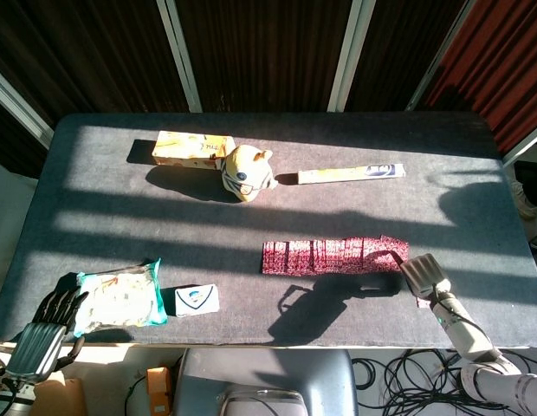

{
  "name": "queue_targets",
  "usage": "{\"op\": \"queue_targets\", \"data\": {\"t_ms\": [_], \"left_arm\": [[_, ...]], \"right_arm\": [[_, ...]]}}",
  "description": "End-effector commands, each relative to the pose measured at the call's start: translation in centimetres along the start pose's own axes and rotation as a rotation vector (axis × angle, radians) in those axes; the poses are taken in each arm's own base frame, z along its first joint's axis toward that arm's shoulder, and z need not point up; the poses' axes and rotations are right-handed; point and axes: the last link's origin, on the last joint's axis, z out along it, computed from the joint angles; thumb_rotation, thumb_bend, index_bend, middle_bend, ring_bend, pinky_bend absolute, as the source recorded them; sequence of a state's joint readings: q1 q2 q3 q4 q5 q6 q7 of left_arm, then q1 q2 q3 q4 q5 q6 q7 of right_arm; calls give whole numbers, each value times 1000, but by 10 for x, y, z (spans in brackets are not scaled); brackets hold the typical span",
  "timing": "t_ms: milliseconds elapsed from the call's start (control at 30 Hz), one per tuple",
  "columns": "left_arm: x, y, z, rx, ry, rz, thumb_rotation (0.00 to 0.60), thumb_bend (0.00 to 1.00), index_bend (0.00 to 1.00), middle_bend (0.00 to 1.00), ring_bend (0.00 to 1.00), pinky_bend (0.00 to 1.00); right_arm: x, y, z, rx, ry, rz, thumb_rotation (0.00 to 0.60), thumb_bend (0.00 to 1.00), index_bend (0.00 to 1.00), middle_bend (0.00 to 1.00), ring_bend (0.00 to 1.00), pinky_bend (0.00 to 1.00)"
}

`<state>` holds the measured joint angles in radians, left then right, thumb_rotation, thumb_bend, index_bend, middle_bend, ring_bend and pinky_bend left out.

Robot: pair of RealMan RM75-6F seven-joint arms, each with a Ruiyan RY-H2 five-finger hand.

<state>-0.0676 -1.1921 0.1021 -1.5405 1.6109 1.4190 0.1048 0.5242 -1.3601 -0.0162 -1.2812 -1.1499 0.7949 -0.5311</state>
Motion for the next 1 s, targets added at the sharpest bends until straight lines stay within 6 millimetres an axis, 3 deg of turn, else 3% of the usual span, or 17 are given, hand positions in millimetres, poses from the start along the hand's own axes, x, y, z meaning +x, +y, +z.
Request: {"op": "queue_targets", "data": {"t_ms": [33, 500, 733, 867, 1000], "left_arm": [[0, 0, 0, 1, 0, 1, 600, 421, 0, 12, 0, 33], [-1, 2, 5, 7, -19, 11, 600, 421, 0, 12, 0, 33], [2, 4, 9, 2, -5, 2, 600, 421, 0, 12, 0, 33], [6, 3, 8, 4, 15, -14, 600, 421, 0, 8, 0, 33], [13, -1, 4, 18, 47, -52, 600, 421, 0, 1, 0, 33]], "right_arm": [[-3, 7, 2, -20, -11, 10, 600, 645, 142, 923, 1000, 1000], [-21, 63, 10, -175, -58, 86, 600, 646, 161, 924, 1000, 1000], [-8, 67, 2, -145, 40, 137, 600, 646, 101, 908, 948, 1000], [9, 64, -18, -98, 179, 176, 600, 640, 7, 629, 654, 942], [22, 60, -59, -68, 322, 244, 600, 466, 0, 266, 324, 752]]}}
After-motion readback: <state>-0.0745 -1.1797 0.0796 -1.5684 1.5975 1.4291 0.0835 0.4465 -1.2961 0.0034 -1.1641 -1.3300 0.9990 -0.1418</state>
